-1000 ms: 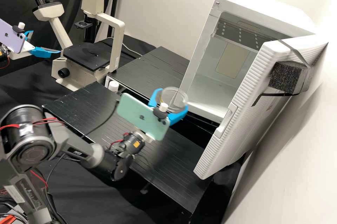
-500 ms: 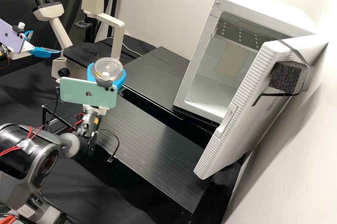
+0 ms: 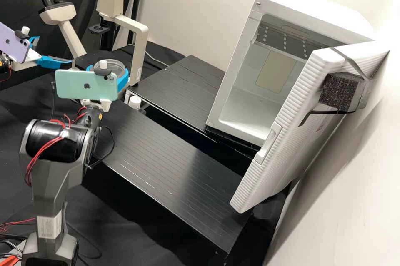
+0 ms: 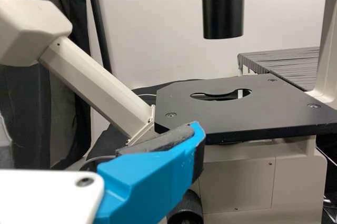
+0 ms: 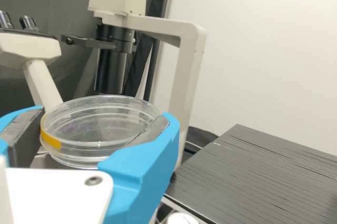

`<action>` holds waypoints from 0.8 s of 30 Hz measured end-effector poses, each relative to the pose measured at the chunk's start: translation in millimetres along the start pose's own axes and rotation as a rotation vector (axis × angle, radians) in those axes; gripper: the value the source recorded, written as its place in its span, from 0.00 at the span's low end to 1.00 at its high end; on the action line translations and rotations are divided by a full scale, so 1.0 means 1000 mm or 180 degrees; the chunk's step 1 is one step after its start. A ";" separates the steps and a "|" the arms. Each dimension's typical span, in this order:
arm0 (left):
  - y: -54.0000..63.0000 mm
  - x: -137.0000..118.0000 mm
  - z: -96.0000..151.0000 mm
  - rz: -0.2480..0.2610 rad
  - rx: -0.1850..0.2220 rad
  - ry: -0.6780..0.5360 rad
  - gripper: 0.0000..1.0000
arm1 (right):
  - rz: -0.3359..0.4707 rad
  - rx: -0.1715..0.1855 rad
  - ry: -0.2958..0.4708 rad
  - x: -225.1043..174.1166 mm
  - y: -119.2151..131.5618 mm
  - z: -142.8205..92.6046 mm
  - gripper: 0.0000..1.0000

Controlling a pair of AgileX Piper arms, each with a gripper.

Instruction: Take out the petri dish and place it under the microscope.

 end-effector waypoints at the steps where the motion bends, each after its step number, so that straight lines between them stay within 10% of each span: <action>1: 0.000 0.000 0.000 0.0000 0.0000 0.0000 1.00 | -0.0019 -0.0014 -0.0002 0.008 -0.002 -0.001 0.00; 24: 0.000 0.000 0.000 0.0000 0.0000 0.0000 1.00 | -0.0376 0.0160 -0.0541 0.145 -0.050 0.018 0.00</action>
